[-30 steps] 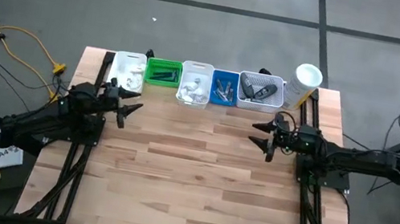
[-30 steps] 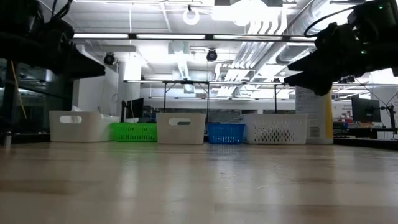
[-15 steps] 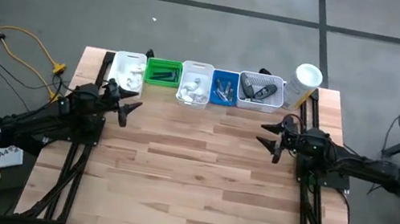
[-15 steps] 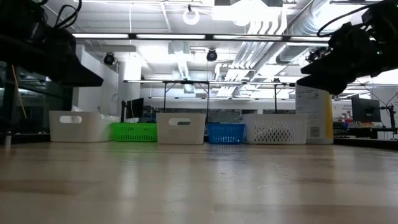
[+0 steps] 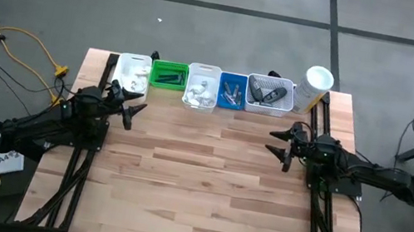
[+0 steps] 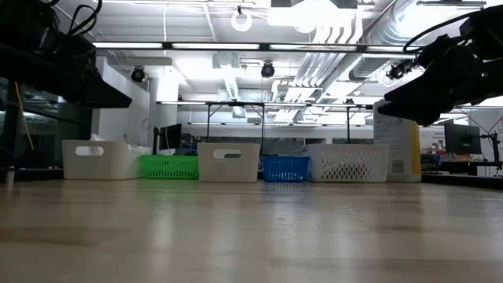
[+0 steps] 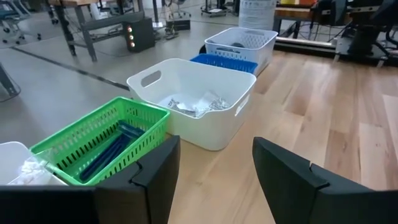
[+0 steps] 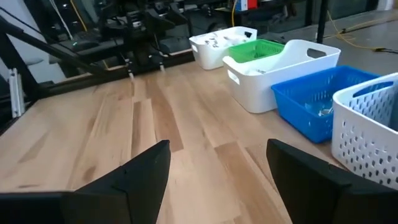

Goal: Pick & Place Travel size toiletries
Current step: Return to Home Position

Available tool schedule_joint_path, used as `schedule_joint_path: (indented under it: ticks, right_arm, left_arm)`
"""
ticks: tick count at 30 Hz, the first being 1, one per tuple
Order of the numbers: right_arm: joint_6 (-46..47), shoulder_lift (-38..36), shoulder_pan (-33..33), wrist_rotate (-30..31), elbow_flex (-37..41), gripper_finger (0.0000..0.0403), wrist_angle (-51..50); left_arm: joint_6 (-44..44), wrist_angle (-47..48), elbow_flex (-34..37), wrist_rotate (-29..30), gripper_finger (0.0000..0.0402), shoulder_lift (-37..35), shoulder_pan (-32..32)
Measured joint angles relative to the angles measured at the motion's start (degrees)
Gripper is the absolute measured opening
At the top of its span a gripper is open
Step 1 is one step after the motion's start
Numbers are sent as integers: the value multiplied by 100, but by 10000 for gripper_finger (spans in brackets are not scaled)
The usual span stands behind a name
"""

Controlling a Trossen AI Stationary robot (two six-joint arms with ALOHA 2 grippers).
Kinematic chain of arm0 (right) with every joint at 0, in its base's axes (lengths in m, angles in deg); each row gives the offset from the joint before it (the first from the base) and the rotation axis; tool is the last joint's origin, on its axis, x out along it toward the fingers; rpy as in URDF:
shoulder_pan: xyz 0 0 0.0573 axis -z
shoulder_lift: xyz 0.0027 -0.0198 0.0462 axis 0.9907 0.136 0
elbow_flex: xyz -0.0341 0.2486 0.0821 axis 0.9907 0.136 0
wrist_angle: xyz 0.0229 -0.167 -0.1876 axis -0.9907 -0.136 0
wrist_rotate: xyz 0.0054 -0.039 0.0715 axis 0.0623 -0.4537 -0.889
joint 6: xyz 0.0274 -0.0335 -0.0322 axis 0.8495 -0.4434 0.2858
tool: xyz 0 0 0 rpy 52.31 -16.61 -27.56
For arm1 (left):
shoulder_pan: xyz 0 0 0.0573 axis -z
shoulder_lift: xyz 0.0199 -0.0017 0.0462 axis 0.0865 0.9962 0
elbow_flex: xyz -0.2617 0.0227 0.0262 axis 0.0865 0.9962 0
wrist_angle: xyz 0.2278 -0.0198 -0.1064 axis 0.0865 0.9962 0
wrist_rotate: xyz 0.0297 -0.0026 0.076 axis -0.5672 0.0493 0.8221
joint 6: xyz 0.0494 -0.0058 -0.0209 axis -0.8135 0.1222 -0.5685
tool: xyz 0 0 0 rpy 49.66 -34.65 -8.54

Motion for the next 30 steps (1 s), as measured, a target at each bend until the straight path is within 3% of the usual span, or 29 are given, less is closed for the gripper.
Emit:
schedule_joint_path:
  ticks: [9,30]
  right_arm:
    - [479,110,0,-133,4,260,31]
    - [492,110,0,-130,9,260,72]
  left_arm:
    - [0,-21,9,4,203,0,0]
    - [1,-33,15,8,203,0,0]
